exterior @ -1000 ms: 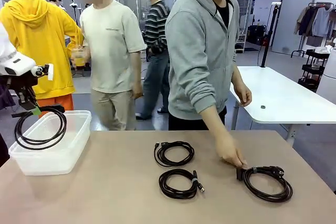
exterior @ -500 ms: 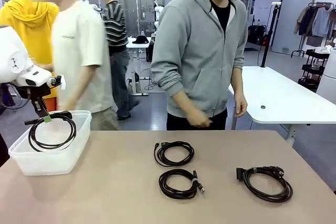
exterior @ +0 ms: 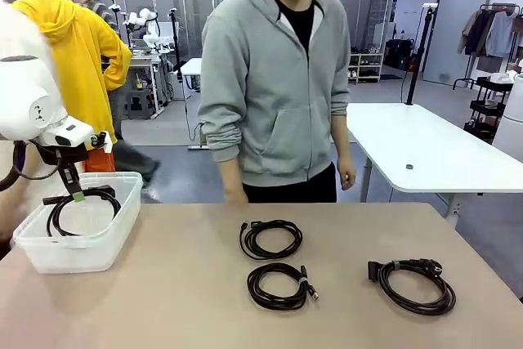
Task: Organize and store the cables.
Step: Place the Power Cable into the Organizing box.
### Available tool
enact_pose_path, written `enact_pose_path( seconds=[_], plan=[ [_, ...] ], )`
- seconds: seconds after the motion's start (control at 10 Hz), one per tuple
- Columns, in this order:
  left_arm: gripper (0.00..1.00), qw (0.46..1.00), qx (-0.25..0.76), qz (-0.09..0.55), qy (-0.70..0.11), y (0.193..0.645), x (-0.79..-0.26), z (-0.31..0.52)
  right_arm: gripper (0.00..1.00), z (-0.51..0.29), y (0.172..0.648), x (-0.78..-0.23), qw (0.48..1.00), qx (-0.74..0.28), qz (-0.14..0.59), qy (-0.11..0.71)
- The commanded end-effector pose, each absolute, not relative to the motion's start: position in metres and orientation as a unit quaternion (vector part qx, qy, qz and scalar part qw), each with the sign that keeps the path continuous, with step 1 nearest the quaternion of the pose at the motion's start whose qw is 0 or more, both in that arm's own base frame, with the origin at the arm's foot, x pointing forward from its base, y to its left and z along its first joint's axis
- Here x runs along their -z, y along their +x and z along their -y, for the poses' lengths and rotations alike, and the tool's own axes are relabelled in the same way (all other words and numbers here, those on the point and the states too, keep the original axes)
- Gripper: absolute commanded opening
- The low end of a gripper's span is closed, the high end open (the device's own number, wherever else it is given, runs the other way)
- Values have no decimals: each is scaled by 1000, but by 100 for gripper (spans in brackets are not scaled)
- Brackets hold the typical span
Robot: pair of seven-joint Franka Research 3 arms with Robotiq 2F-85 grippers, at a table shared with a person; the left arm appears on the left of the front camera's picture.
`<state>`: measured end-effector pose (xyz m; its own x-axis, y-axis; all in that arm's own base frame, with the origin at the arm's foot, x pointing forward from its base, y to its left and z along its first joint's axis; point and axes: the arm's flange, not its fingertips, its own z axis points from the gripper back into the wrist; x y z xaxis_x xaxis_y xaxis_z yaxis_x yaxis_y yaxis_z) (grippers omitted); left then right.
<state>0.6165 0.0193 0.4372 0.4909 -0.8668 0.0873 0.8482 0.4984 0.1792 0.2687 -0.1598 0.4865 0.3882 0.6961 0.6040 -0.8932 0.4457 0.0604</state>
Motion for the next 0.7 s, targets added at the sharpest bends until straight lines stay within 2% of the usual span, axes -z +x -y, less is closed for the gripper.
enact_pose_path(
  seconds=[0.0,0.6],
  plan=[
    [19,869,486,68,64,620,-445,-17,100,158,268,-488,816,-481,254,197],
    [19,859,501,85,65,621,-418,-21,100,158,268,-488,816,-481,254,197]
  ],
)
